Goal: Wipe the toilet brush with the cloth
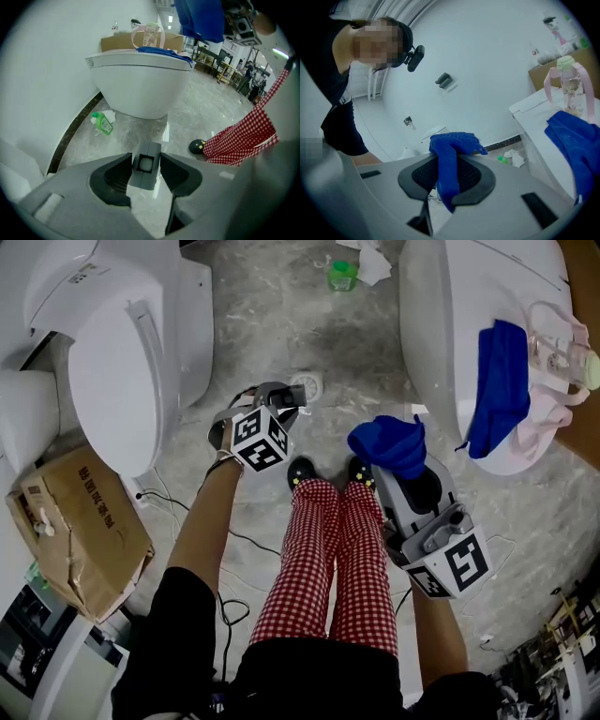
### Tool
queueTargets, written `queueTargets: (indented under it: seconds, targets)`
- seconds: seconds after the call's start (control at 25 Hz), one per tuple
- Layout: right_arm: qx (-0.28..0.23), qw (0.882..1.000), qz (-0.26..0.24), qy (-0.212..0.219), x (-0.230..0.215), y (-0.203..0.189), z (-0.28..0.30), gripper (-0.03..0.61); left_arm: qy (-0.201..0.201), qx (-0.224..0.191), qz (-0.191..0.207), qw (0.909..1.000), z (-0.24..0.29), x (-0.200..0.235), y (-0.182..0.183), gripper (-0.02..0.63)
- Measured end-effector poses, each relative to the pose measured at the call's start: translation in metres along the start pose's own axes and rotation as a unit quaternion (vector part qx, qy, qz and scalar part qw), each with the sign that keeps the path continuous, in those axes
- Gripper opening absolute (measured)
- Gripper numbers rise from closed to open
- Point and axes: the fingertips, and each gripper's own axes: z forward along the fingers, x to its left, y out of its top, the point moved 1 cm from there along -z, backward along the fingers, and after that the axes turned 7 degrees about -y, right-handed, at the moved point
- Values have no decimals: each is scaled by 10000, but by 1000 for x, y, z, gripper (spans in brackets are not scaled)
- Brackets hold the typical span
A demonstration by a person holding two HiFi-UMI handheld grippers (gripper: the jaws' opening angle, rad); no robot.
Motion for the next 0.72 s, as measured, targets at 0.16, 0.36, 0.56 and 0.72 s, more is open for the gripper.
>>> queueTargets:
  seconds: [0.16, 0.36, 0.56, 0.72]
  targets:
    - [79, 9999, -118, 10, 0, -5, 2, 78, -99, 60, 26, 9999, 5, 1, 2, 178]
    - [60, 9994, -338, -2, -1, -7, 13, 78, -205, 198, 205, 9994, 13, -1, 1, 181]
    - [150, 9982, -582, 51, 3, -14, 32, 79, -258, 158, 251, 9992, 14, 0, 4, 183]
    - [158, 9983, -562, 97, 8, -15, 38, 78, -278, 249, 398, 9985, 14, 0, 1, 183]
